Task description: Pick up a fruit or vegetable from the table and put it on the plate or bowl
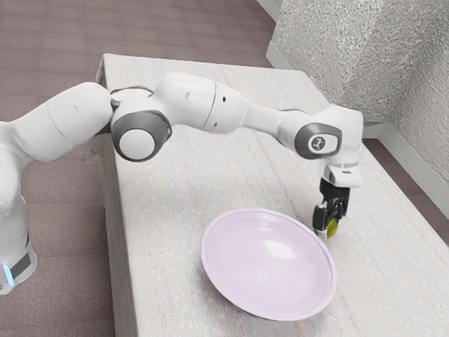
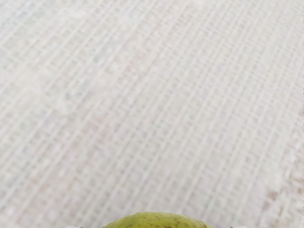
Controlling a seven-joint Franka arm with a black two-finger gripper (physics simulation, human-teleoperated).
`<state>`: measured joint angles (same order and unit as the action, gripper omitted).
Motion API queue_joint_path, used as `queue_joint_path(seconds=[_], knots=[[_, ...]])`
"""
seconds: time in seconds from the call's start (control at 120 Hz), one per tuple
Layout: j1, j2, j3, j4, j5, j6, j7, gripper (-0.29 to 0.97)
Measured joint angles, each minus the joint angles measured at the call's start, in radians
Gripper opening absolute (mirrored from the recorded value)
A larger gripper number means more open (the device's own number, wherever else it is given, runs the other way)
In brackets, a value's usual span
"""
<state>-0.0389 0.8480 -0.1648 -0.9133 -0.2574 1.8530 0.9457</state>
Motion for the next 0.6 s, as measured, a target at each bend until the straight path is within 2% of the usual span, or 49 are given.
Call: queue_joint_path(seconds=[0.2,0.325,0.45,0.567,0.6], knots=[[-0.009,-0.036,0.014,0.005,0.005,-0.001,0.006,0.31],[-0.022,-0.182,0.022,-0.052,0.004,-0.012,0.009,0.31],[-0.046,-0.394,0.016,-0.276,-0.008,-0.019,0.008,0.32],[-0.181,-0.508,0.015,-0.453,-0.017,-0.007,-0.003,0.32],[-0.205,-0.555,0.014,-0.544,-0.022,0.011,-0.007,0.31]])
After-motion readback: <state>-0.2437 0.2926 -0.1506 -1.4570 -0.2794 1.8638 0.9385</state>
